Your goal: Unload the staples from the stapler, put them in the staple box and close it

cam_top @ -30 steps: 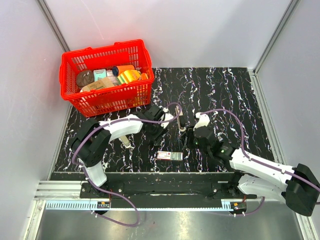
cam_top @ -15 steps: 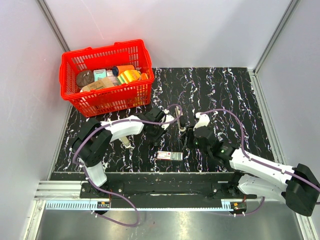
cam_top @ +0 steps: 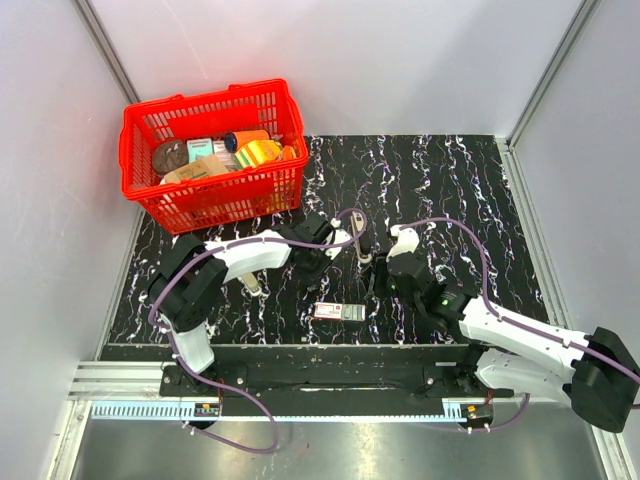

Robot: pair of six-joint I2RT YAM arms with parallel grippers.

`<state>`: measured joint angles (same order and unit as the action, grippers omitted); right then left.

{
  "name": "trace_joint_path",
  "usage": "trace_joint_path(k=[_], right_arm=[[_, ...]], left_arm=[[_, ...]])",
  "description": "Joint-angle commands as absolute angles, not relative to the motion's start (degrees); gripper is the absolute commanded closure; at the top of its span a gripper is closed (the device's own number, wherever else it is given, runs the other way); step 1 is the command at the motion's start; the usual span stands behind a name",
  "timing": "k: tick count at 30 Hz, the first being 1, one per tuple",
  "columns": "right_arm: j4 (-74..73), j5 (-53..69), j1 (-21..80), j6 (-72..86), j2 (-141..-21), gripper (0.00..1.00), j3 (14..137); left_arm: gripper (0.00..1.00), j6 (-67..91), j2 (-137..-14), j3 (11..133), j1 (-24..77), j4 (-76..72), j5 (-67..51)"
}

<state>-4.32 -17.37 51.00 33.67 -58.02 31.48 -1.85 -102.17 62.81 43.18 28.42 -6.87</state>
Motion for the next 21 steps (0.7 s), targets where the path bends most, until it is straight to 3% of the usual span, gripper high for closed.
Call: trace_joint_path(k=[1, 9, 21], right_arm=[[-4.04, -19.78, 51.24, 32.26, -57.04, 0.58, 33.84], [-4.48, -19.86, 51.24, 32.17, -57.13, 0.58, 34.01], [-4.75, -20.04, 51.15, 32.17, -57.48, 0.58, 34.28]], left_arm=[[0.75, -0.79, -103.36, 63.54, 43.86, 29.53, -7.65], [0.86, -1.23, -103.1, 65.56, 43.95, 29.36, -6.86], [0.89, -2.46, -103.27, 70.57, 43.86, 29.35, -6.33]])
